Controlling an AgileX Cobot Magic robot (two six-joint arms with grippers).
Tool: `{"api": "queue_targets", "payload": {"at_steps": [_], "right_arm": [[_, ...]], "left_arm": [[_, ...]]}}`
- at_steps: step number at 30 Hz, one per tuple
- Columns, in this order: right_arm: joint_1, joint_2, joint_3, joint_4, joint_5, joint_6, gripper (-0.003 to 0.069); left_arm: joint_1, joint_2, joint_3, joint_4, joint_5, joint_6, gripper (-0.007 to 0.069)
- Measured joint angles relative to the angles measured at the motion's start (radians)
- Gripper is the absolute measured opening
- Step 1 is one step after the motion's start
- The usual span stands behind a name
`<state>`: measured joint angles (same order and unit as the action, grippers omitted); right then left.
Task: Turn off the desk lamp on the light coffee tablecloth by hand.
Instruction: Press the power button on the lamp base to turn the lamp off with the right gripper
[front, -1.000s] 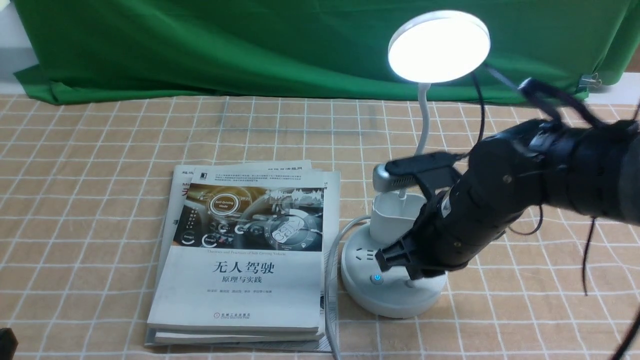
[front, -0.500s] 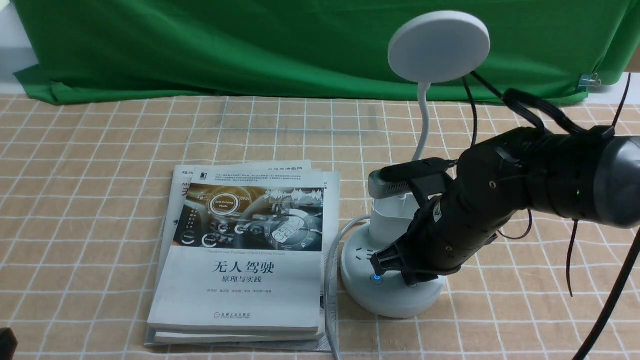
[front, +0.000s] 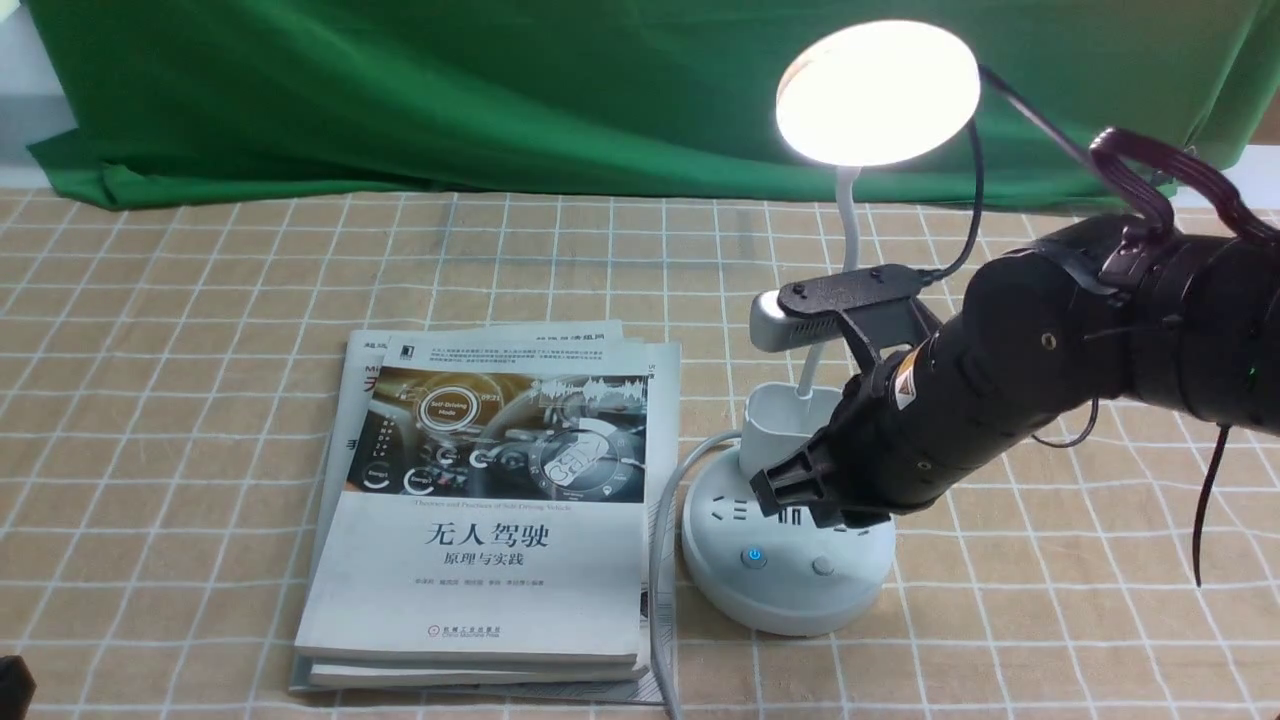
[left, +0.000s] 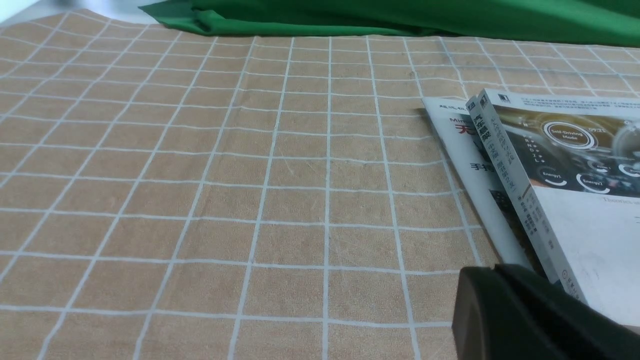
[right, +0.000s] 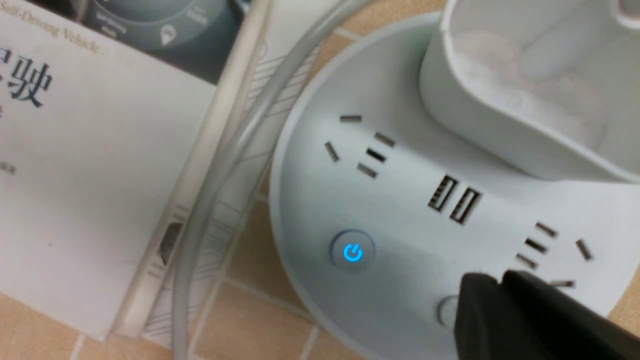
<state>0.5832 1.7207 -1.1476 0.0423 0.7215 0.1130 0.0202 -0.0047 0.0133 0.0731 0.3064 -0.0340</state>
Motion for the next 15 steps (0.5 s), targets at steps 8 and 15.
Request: {"api": "queue_targets", "payload": {"at_steps": [8, 15], "right_arm": [[-0.001, 0.072, 0.000, 0.014, 0.004, -0.004, 0.0048], [-0.003, 0.099, -0.004, 0.019, 0.004, -0.008, 0.0048]], "left_arm": [[0.000, 0.000, 0.000, 0.000, 0.000, 0.000, 0.0005], [0.000, 0.000, 0.000, 0.000, 0.000, 0.000, 0.0005]]}}
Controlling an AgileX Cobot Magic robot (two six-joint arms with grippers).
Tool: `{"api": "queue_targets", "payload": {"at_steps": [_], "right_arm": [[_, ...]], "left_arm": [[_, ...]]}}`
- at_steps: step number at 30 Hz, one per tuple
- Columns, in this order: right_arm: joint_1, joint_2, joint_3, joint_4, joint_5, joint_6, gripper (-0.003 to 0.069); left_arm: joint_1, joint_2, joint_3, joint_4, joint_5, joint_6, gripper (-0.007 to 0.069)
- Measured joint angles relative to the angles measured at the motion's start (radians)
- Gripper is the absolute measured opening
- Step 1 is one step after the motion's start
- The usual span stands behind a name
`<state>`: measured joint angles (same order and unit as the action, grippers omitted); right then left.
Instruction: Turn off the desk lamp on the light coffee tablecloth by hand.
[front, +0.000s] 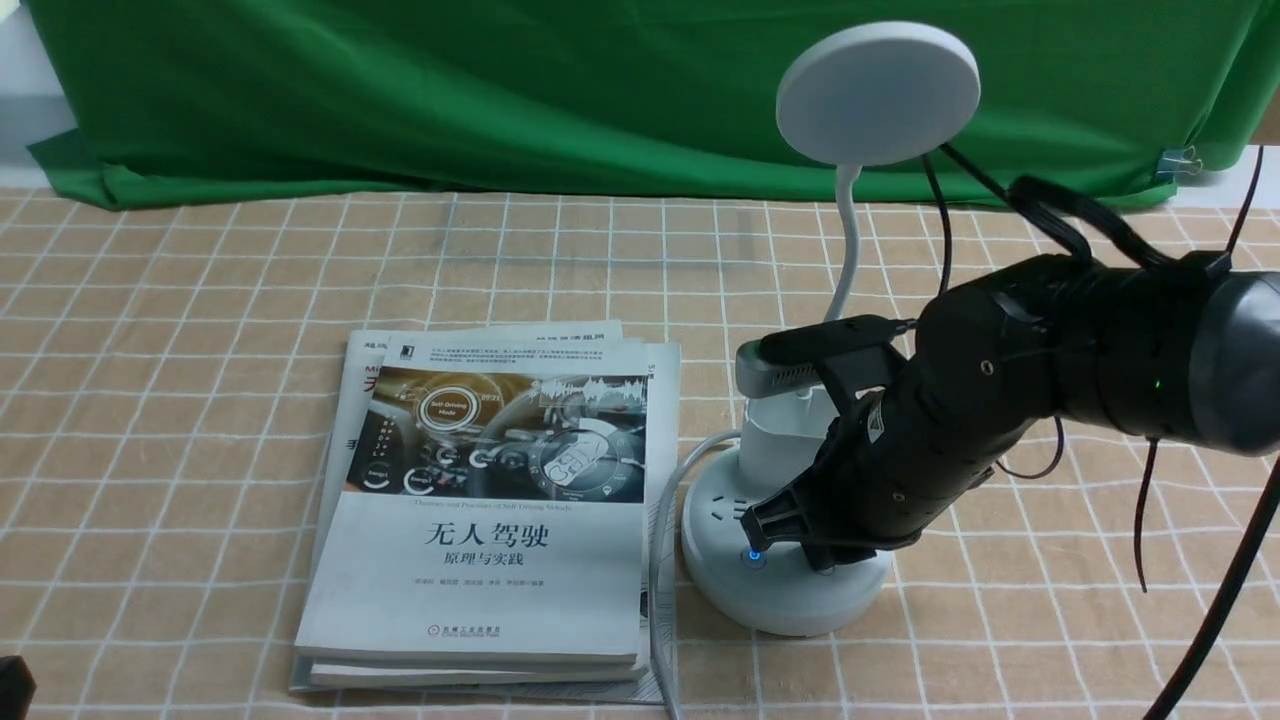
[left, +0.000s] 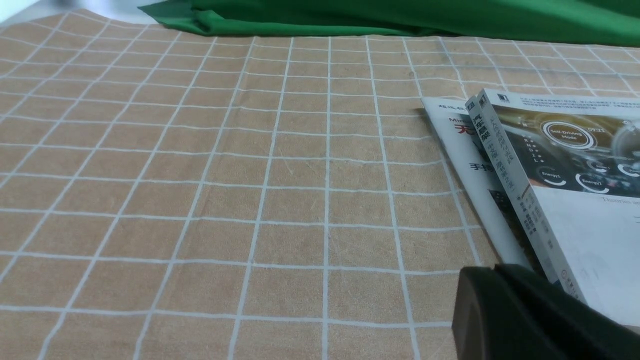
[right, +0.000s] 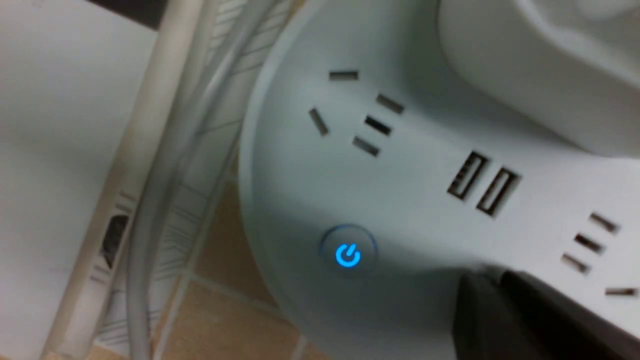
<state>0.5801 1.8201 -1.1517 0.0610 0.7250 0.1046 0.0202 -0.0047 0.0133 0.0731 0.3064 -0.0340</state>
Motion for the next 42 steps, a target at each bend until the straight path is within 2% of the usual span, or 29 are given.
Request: {"api": "queue_targets", "payload": {"at_steps": [13, 21, 25, 39, 42], "right_arm": [[-0.001, -0.148, 0.030, 0.003, -0.002, -0.002, 0.0048], [-0.002, -0.498, 0.304, 0.012, -0.021, -0.018, 0.0048], [-0.002, -0.638, 0.393, 0.012, 0.020, -0.020, 0.0054], [-0.001, -0.907, 0.420, -0.012, -0.022, -0.022, 0.0076], [-0.030, -0.972, 0.478, -0.030, -0.092, -0.044, 0.0041]], "left_arm": [[0.000, 0.000, 0.000, 0.000, 0.000, 0.000, 0.0005], [0.000, 0.000, 0.000, 0.000, 0.000, 0.000, 0.0005], [0.000, 0.000, 0.000, 0.000, 0.000, 0.000, 0.0005], [0.000, 0.000, 0.000, 0.000, 0.000, 0.000, 0.0005], [0.000, 0.000, 0.000, 0.000, 0.000, 0.000, 0.0005]]}}
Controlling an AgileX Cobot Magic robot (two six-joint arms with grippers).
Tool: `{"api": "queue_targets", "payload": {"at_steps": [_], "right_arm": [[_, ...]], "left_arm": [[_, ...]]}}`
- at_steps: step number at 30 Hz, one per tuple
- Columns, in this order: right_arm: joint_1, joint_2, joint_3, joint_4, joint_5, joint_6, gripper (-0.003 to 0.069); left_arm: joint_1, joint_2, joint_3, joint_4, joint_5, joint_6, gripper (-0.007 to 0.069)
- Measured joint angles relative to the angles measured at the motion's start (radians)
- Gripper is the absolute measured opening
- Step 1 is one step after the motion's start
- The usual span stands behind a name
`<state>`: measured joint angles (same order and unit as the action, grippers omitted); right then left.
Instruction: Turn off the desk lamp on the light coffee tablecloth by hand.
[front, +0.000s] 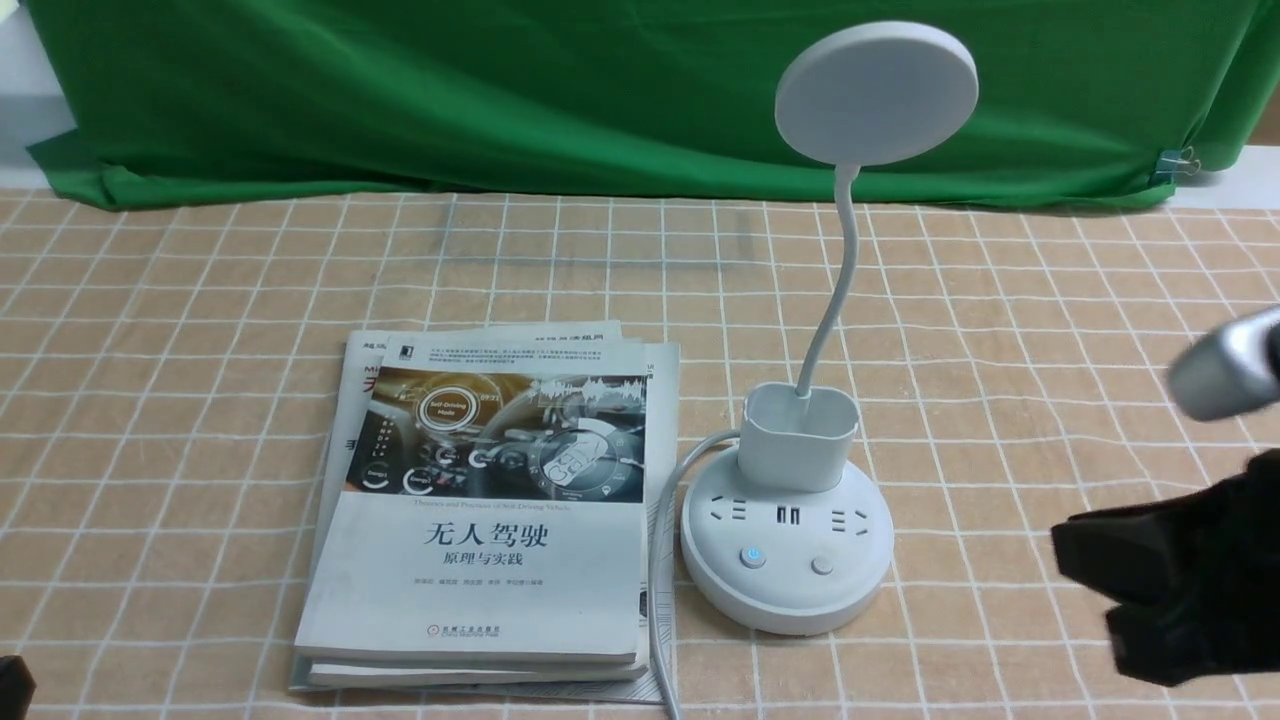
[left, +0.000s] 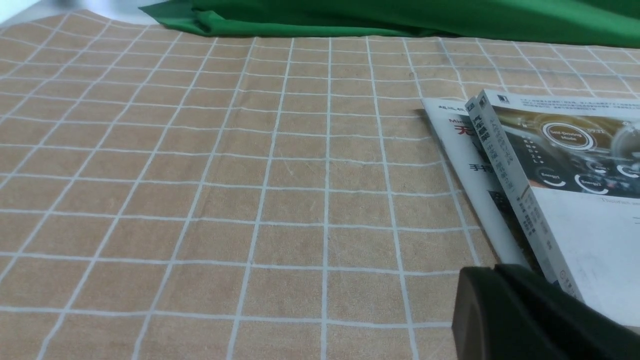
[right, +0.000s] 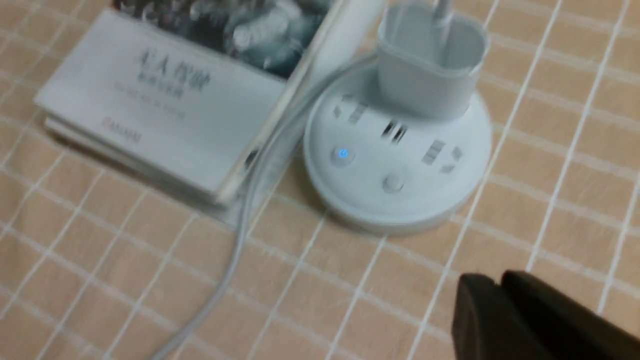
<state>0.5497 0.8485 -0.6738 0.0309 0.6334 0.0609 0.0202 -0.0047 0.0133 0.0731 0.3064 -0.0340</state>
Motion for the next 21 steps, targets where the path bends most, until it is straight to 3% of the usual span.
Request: {"api": "queue_targets", "payload": {"at_steps": [8, 12, 21], "right_arm": [[-0.280, -0.352, 0.437, 0.000, -0.426, -0.116, 0.0025], [-0.378, -0.567, 0.638, 0.000, -0.557, -0.144, 0.0026], [-0.422, -0.842, 0.678, -0.022, -0.430, -0.196, 0.0026]], "left_arm": [[0.000, 0.000, 0.000, 0.000, 0.000, 0.000, 0.0005], [0.000, 0.000, 0.000, 0.000, 0.000, 0.000, 0.0005], [0.000, 0.000, 0.000, 0.000, -0.001, 0.000, 0.0005]]}}
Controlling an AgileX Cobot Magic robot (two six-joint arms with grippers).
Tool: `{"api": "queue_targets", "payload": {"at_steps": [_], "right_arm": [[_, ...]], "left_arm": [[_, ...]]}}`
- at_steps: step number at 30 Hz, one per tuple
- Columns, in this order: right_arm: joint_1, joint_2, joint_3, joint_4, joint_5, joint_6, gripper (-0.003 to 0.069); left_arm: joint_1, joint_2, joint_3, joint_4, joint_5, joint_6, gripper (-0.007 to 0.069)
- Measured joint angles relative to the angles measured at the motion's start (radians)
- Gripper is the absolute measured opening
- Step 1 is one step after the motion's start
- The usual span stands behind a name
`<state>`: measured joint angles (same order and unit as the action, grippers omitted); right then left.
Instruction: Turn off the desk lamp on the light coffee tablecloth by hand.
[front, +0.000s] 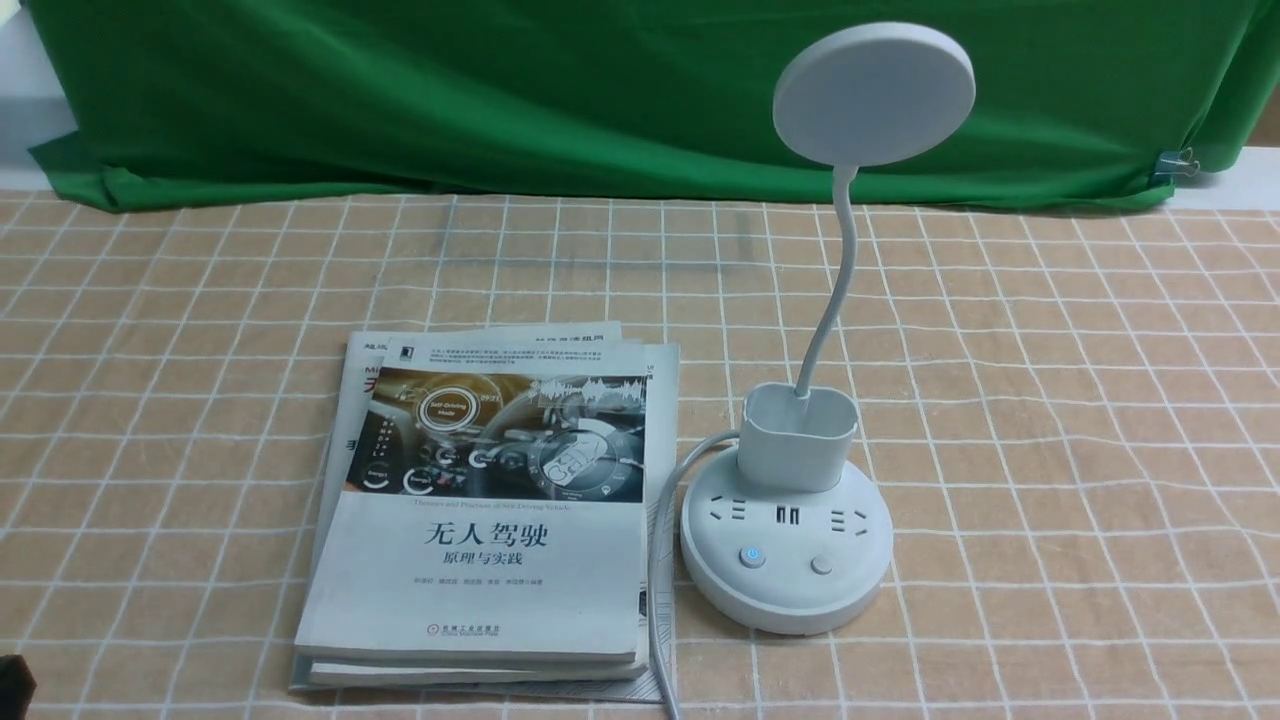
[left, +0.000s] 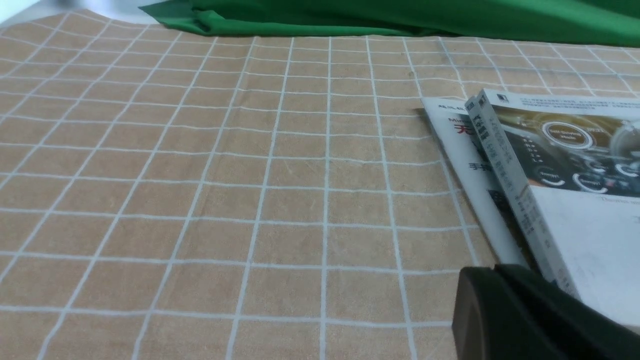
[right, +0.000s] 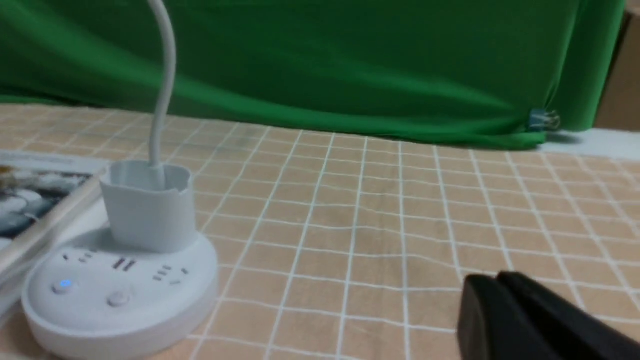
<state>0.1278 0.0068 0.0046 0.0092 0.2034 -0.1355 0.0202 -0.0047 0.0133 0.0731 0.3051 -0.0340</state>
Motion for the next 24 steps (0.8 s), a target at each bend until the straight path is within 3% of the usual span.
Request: {"api": "queue_targets", "payload": {"at_steps": [24], "right_arm": [[0.002, -0.005, 0.000, -0.009, 0.044, 0.006, 0.0032]], "left_arm": [[0.000, 0.000, 0.000, -0.001, 0.001, 0.000, 0.0005]]}}
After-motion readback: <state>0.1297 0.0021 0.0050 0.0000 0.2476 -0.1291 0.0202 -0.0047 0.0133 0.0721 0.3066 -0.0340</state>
